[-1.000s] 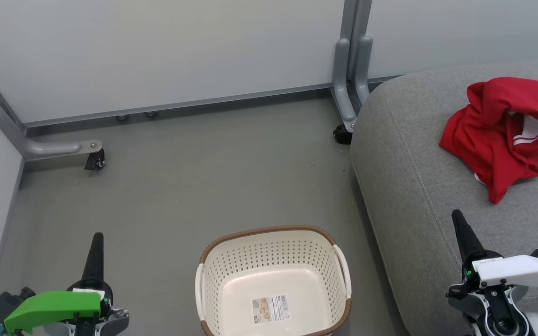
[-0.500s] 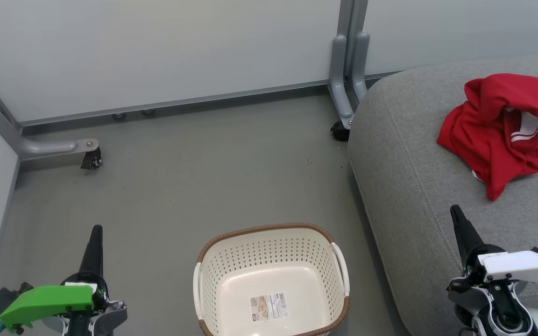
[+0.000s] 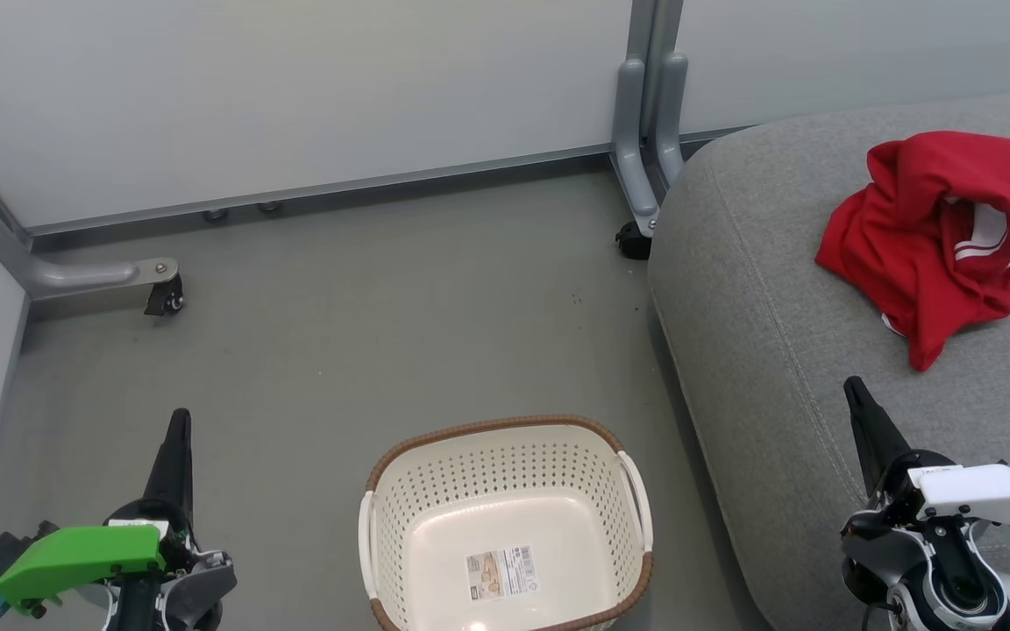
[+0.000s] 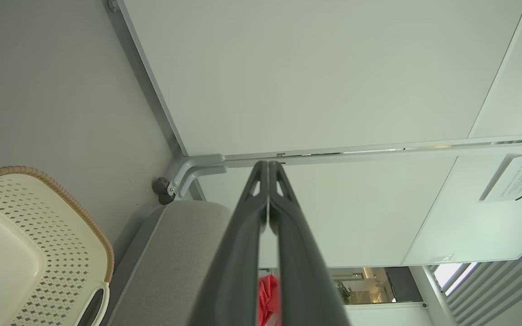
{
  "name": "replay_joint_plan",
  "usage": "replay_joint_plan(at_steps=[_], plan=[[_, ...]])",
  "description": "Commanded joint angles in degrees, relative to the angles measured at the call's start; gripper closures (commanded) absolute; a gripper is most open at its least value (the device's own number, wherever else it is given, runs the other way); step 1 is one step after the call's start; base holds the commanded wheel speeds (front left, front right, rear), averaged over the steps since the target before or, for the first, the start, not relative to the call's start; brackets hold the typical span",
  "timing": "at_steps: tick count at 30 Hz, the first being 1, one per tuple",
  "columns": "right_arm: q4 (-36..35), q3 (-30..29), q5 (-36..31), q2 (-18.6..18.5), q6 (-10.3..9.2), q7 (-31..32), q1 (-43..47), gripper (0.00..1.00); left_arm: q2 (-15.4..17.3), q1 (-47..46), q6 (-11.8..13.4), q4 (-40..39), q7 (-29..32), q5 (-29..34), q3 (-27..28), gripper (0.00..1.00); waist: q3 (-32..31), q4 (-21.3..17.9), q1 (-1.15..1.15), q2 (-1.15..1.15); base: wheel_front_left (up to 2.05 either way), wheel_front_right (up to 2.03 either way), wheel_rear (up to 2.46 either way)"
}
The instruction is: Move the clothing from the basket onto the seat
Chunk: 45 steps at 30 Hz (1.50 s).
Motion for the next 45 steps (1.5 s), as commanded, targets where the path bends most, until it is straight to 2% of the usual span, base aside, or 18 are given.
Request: replay_joint_plan(at_steps=[1,8,45], plan=[[0.24,-0.18,1.17,-0.27,0.02,0.35,-0.91,1.00,0.41,-1.03,-0.15,-0.09,0.38,-1.20,0.38,1.00,0.05,-0.06,0.00,0.00,0.00,0.00,0.00],[0.56,-0.38,3.55,-0.25,0.02,1.07,-1.22,1.00,0.41,-1.57,-0.16,-0.05,1.04,-3.41,0.59,1.00,0.28,-0.30,0.00,0.00,0.00,0.00,0.00],[0.54,-0.58,2.99,-0.05,0.02,1.25,-1.11,1.00,0.21,-1.38,-0.16,-0.03,1.11,-2.94,0.72,1.00,0.28,-0.30,0.00,0.00,0.00,0.00,0.00]])
